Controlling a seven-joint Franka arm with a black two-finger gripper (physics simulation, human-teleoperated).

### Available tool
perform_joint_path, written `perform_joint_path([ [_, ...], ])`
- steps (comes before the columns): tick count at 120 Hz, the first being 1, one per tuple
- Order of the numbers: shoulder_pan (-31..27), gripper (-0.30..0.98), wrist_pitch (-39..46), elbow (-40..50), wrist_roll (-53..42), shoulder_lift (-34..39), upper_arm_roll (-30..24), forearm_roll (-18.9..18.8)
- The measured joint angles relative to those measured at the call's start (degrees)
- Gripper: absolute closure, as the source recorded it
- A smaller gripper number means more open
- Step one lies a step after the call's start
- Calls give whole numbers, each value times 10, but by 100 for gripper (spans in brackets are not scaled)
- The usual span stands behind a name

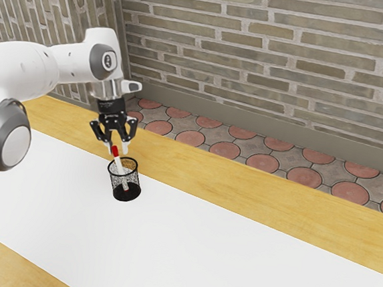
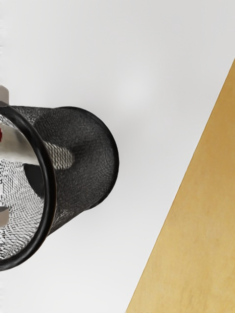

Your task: Take the marker out of the pen holder and place it to the left of the pen holder.

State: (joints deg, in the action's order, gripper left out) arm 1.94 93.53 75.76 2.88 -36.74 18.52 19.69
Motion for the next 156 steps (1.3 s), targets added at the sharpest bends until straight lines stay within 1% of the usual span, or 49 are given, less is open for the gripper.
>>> perform_joint_path([
  [16, 6, 53, -4, 11, 1, 6, 0, 1],
  [78, 6, 70, -20, 7, 2, 8, 0, 1],
  [92, 12, 74, -19, 33, 3, 44, 1, -4],
  [116, 23, 78, -25, 56, 3, 115, 1, -35],
  [135, 18, 79, -30, 108, 4, 181, 1, -63],
  [144, 10, 79, -39, 117, 4, 194, 1, -77],
  [156, -7, 79, -68, 119, 4, 184, 1, -112],
])
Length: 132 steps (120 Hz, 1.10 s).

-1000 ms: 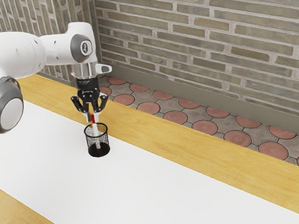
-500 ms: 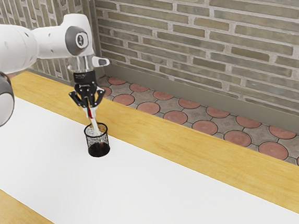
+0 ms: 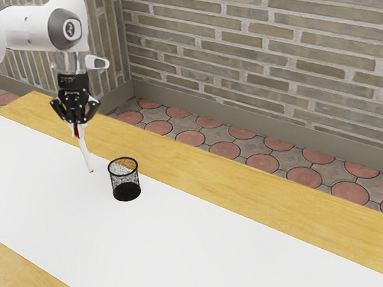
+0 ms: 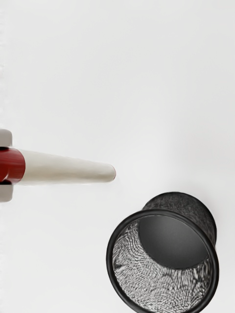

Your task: Take the marker out of the pen holder and place it to the left of the pen holder.

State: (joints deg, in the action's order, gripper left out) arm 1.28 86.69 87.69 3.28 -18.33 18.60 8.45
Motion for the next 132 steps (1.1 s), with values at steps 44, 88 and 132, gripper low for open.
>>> perform_joint_path([
  [44, -4, 78, -145, -193, -4, -259, 46, -59],
  [88, -37, 50, -131, -292, -7, -353, 57, 57],
  [132, -17, 13, -60, -193, -65, -113, 44, 99],
])
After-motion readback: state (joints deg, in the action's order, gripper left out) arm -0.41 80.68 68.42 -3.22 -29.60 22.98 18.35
